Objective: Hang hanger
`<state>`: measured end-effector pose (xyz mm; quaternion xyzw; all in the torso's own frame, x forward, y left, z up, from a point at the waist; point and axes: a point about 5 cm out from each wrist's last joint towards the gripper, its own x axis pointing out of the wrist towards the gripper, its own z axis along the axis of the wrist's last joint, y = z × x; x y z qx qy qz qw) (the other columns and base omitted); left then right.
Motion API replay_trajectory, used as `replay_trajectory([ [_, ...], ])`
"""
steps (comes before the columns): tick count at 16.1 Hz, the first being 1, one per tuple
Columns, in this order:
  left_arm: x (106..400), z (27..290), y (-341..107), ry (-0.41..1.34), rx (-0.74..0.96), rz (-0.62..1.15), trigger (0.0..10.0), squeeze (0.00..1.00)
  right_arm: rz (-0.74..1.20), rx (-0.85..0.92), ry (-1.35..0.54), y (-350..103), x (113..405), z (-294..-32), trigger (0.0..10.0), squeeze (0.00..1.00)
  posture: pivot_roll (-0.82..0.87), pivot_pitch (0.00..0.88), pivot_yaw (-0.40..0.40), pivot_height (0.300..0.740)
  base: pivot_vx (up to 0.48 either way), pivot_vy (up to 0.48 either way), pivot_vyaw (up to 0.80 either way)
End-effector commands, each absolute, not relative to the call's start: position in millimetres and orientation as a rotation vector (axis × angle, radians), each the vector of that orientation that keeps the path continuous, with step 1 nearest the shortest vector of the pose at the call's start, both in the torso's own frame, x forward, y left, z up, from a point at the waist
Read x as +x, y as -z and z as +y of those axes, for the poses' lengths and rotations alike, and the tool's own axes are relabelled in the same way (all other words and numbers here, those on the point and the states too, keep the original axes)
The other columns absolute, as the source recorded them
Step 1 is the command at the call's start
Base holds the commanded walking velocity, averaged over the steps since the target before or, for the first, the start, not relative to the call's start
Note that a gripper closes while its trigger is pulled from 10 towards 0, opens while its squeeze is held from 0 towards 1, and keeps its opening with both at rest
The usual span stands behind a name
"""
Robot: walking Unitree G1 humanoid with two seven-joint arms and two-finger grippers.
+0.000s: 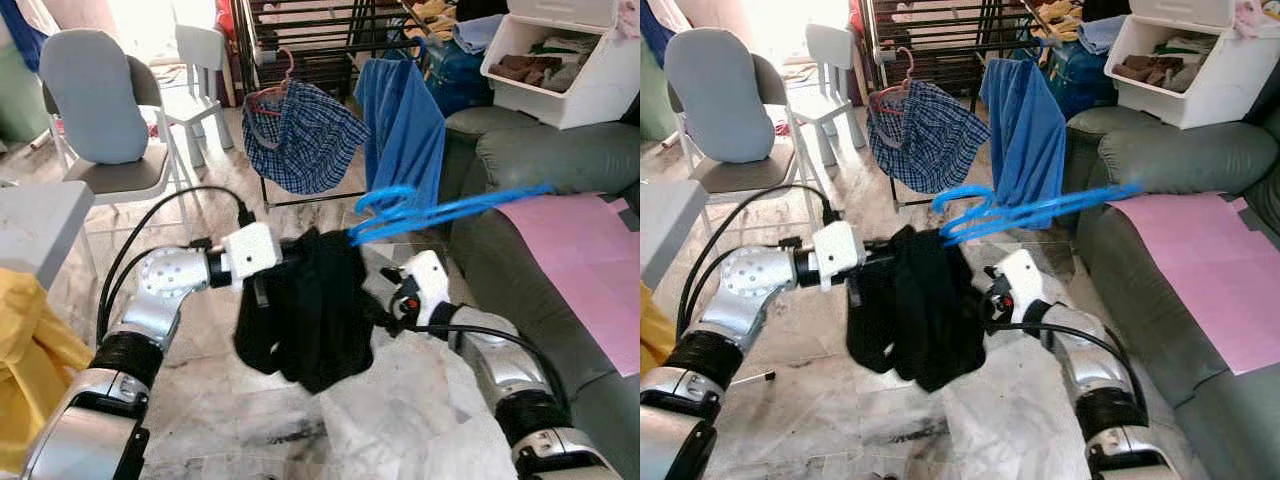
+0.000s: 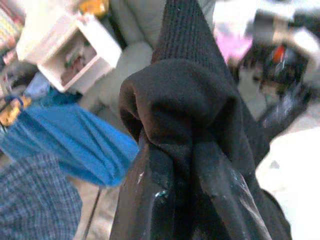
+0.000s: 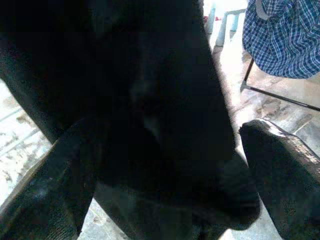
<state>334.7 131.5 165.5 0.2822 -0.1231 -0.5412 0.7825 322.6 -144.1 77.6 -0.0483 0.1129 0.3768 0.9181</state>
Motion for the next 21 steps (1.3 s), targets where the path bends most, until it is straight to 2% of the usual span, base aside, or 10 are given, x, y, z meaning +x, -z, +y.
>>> replay_trajectory([
  [1,332,128,-183,1.196,0.583,-0.343,0.0,0.00,0.191,-0.149,-0.754,-85,329,-141,10.0,0.00,-0.03,0.000,0.028,0.740,0.000,0.000,0.00],
  [5,326,123,-193,1.236,0.580,-0.374,0.0,0.00,0.201,-0.183,-0.692,-85,336,-145,10.0,0.00,-0.03,0.000,0.023,0.740,0.000,0.000,0.00],
  [8,328,119,-227,1.202,0.407,-0.443,0.0,0.00,0.266,-0.251,-0.540,-74,339,-157,10.0,0.00,-0.03,0.000,0.020,0.740,0.000,0.000,0.00],
  [13,330,122,-282,1.126,0.256,-0.591,0.0,0.00,0.484,-0.143,-0.453,-36,323,-168,10.0,0.00,-0.02,0.000,0.006,0.740,0.000,0.000,0.00],
  [15,331,130,-301,1.081,0.207,-0.626,0.0,0.00,0.553,-0.109,-0.364,-25,317,-179,10.0,0.00,-0.02,0.000,-0.002,0.740,0.000,0.000,0.00],
  [16,333,137,-300,1.054,0.213,-0.615,0.0,0.00,0.567,-0.093,-0.332,-23,315,-185,7.6,0.00,-0.02,0.000,-0.004,0.740,0.000,0.000,0.00],
  [17,335,142,-298,1.037,0.217,-0.599,0.0,0.00,0.571,-0.077,-0.304,-22,314,-191,0.0,0.00,-0.02,0.000,-0.005,0.740,0.000,0.000,0.00],
  [19,336,154,-289,0.996,0.211,-0.551,0.0,0.00,0.555,-0.041,-0.181,-27,316,-214,0.0,0.00,-0.03,0.000,-0.006,0.740,0.000,0.000,0.00],
  [21,338,169,-266,0.960,0.176,-0.452,0.0,0.00,0.493,-0.012,0.021,-44,320,-253,0.0,0.00,-0.04,0.000,-0.004,0.740,0.000,0.000,0.00],
])
